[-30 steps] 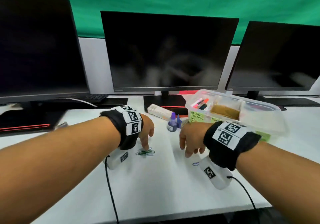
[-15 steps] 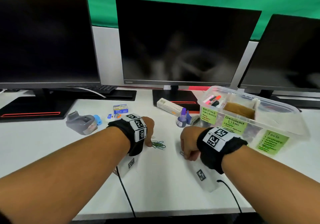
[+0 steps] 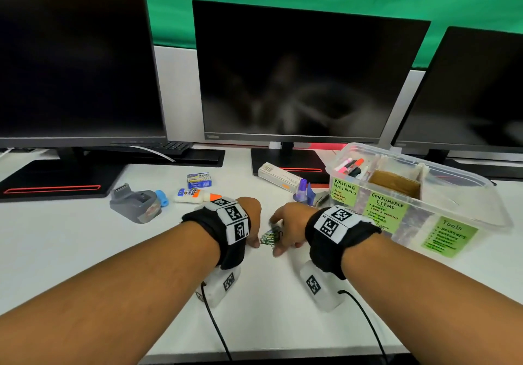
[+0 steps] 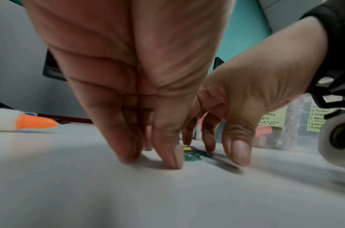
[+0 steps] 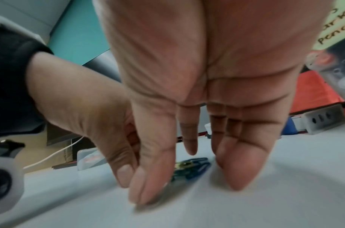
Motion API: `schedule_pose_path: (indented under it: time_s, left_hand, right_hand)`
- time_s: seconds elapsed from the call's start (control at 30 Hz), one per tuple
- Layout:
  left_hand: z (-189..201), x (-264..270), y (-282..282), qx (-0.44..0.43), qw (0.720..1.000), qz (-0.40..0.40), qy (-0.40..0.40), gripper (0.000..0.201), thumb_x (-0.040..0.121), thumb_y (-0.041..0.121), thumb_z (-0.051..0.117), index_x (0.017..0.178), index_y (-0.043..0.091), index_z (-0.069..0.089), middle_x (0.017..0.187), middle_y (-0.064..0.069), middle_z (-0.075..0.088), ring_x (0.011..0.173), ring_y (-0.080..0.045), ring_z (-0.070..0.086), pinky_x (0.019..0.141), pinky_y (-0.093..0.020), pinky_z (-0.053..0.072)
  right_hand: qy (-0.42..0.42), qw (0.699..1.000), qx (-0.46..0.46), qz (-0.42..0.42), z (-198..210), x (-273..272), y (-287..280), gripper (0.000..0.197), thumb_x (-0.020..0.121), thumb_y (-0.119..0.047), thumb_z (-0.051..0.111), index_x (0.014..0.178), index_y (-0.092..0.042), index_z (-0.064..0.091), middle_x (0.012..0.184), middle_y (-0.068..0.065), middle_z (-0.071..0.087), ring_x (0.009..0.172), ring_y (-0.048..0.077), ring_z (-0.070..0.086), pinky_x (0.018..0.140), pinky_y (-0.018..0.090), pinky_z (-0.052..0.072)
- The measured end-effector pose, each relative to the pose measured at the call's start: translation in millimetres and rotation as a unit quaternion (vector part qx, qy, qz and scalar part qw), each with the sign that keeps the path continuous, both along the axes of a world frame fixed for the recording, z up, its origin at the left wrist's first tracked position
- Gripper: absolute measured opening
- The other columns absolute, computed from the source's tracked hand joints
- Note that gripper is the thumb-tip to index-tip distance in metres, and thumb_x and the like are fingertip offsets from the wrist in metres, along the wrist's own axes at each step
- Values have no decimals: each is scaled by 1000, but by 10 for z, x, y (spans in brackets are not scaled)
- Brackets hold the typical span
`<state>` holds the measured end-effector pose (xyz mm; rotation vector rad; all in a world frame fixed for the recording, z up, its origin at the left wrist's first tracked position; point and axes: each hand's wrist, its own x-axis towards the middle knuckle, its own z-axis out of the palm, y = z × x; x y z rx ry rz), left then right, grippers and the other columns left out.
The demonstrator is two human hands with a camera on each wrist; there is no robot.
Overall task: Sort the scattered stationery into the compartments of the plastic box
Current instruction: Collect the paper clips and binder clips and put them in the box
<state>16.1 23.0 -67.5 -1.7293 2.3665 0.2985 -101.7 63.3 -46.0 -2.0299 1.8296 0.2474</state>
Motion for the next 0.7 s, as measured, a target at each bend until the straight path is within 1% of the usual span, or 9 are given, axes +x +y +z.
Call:
schedule_pose_path:
  time_s: [0.1,0.2,0.23,0.3,0.37,0.43,0.5,0.63,0.7]
  left_hand:
    - [18,-3,5,12,1000,7,-15,44,74,35,78,109,10,66,106,-4,68,103,-21,64,89,-29,50]
    - [34,-21,-3,10,1000,13,-13,26,73,34,79,78,15,62,90,-4,64,86,-19,62,79,-27,49]
    - [36,-28,9,7,1000,12,-14,25,73,33,79,80,14,63,91,-7,66,87,-19,64,79,-27,50]
    - [35,-38,33,-6,1000,8,-10,33,75,32,78,98,10,68,95,-8,69,97,-21,68,83,-27,51]
    - [36,-43,44,-7,1000,14,3,39,76,31,77,106,9,68,91,-7,67,97,-20,69,86,-27,52]
    - [36,-35,32,13,999,25,24,38,76,27,77,107,8,68,86,-4,63,85,-18,66,87,-27,53]
    - [37,-20,12,41,997,39,56,34,76,22,77,105,5,70,84,-3,64,78,-18,62,88,-28,54]
    - [30,12,48,86,990,59,95,25,81,18,74,102,5,72,92,-9,71,90,-22,70,93,-34,55]
    - [27,19,69,91,988,59,113,16,83,16,71,96,8,70,87,-8,70,88,-22,68,94,-35,54]
  right_hand:
    - [18,998,-20,48,-20,59,-15,65,74,-26,79,133,-18,54,126,4,62,109,21,62,93,28,50]
    - [33,997,-45,58,-48,110,-67,51,76,-24,77,124,-16,63,117,4,68,104,21,65,90,27,51]
    - [42,996,-49,59,-58,130,-88,46,76,-24,77,120,-15,66,114,4,69,102,21,66,89,28,53]
    - [54,996,-50,50,-86,144,-132,38,76,-25,77,111,-11,70,106,7,73,95,22,69,88,29,54]
    - [49,997,-42,35,-104,135,-156,33,77,-25,76,106,-9,72,100,8,74,85,20,70,85,29,55]
    - [36,998,-33,26,-106,122,-157,31,79,-23,75,105,-8,72,100,9,75,76,18,67,83,29,56]
    - [35,999,-31,29,-92,114,-148,31,81,-22,73,107,-7,71,102,11,74,73,17,62,82,30,55]
    - [61,997,-37,40,-95,145,-146,29,82,-22,71,107,-7,71,103,12,72,73,19,58,78,29,53]
    - [80,995,-40,44,-105,171,-129,29,84,-20,68,109,-5,69,105,13,71,75,20,56,72,28,49]
